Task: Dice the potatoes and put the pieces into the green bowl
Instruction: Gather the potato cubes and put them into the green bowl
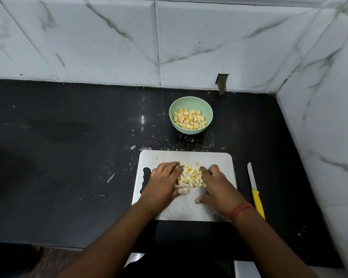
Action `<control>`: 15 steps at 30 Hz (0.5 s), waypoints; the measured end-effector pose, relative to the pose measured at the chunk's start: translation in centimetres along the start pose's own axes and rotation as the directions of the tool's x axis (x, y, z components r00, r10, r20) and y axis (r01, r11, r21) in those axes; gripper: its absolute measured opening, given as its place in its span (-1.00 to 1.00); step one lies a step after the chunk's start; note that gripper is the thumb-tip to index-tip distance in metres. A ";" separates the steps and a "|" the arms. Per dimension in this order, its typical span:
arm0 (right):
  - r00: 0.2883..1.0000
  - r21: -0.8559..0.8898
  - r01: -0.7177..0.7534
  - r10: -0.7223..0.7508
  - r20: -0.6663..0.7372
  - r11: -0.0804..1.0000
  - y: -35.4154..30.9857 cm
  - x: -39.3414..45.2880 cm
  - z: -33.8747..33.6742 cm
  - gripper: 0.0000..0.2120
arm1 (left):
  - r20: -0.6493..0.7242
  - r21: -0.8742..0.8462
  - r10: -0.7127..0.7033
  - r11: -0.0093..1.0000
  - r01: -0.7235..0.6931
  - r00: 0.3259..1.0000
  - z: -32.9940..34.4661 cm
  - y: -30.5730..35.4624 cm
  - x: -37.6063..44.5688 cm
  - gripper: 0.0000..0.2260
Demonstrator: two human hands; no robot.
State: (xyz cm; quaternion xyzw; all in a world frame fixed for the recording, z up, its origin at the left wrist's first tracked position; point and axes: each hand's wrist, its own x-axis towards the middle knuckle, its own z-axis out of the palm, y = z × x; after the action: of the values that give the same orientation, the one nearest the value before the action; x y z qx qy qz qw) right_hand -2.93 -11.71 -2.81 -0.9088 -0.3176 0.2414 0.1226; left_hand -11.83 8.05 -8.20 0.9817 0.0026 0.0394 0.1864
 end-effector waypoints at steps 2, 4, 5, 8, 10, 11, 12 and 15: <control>0.998 0.064 0.024 -0.020 -0.062 0.998 -0.4 1.2 0.1 -0.20 | -0.004 -0.009 -0.019 1.000 0.019 1.000 0.1 0.1 0.1 -0.39; 0.994 0.078 0.067 -0.059 -0.093 0.995 -0.5 2.3 -0.2 -0.33 | -0.014 -0.010 -0.020 1.000 0.020 1.000 0.0 0.2 0.3 -0.41; 0.992 0.094 0.094 -0.085 -0.096 0.991 -0.5 2.7 -0.5 -0.34 | -0.017 -0.010 -0.016 1.000 0.016 1.000 0.0 0.2 0.4 -0.43; 0.982 0.045 0.173 -0.169 -0.081 0.984 -0.3 3.2 -0.9 -0.24 | -0.015 -0.009 -0.016 1.000 0.015 1.000 0.0 0.2 0.7 -0.48; 0.975 -0.041 0.213 -0.215 -0.056 0.976 -0.6 3.4 -0.8 -0.24 | -0.022 -0.012 -0.017 1.000 0.017 1.000 0.1 0.2 0.9 -0.51; 0.970 -0.068 0.234 -0.238 -0.057 0.970 -0.9 3.6 -0.6 -0.28 | -0.031 -0.019 -0.016 1.000 0.015 0.999 0.3 0.1 0.9 -0.53; 0.963 -0.081 0.256 -0.262 -0.070 0.963 -1.0 3.7 -0.4 -0.31 | -0.039 -0.023 -0.014 1.000 0.014 0.999 0.4 0.0 1.0 -0.54; 0.949 -0.068 0.283 -0.290 -0.123 0.957 -1.2 3.9 0.2 -0.38 | -0.070 -0.011 -0.006 1.000 0.006 0.997 0.7 -0.1 1.1 -0.59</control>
State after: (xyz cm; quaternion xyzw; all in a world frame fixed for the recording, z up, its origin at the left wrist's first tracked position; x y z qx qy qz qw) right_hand -0.97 -8.32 -3.90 -0.8697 -0.4433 0.1525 0.1546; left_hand -10.67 7.94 -8.86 0.9787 0.0119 0.0734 0.1914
